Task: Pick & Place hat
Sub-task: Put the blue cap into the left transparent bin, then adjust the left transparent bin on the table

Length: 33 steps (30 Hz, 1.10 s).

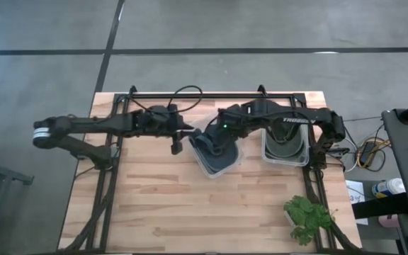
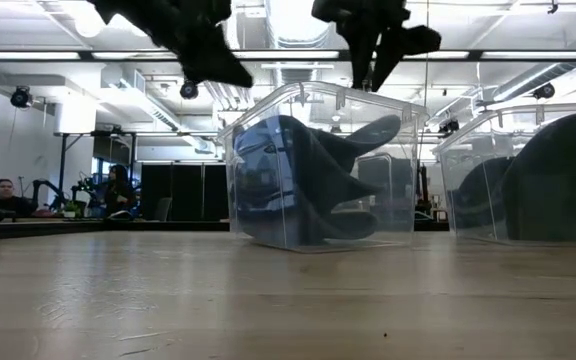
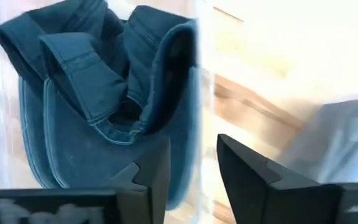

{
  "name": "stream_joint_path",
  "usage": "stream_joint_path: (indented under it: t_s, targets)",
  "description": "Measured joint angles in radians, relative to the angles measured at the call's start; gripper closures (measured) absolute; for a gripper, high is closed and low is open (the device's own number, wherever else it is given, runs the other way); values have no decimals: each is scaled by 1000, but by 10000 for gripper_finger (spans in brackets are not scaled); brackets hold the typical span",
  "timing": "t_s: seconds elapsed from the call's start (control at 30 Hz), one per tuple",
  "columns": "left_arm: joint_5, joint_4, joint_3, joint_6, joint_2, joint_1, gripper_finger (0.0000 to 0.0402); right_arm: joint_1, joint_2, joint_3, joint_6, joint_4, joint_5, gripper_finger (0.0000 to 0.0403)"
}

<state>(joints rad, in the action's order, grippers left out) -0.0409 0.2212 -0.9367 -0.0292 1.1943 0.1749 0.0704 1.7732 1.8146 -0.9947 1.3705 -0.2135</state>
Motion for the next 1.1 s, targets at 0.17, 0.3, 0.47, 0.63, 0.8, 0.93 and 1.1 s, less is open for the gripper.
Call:
stream_joint_path:
  t_s: [0.17, 0.3, 0.47, 0.63, 0.8, 0.93, 1.1]
  targets:
    - [0, 169, 8, 132, -18, 0, 328, 0, 0, -39, 4, 73, -23, 258]
    - [40, 236, 13, 258, -17, -2, 328, 0, 2, -100, 9, 52, -35, 260]
    - [97, 192, 56, 339, -3, -20, 328, 0, 9, -183, 17, 33, -47, 274]
    - [106, 188, 99, 419, 22, -39, 328, -3, 8, -209, 3, 25, -45, 285]
    - [106, 51, 136, 421, 52, -42, 328, -5, 9, -207, 28, -28, 16, 289]
    - [105, -7, 141, 370, 89, -32, 328, -3, 21, -211, 43, -79, 37, 291]
    - [26, 17, 127, 253, 101, -14, 328, -2, 25, -211, 33, -108, 51, 299]
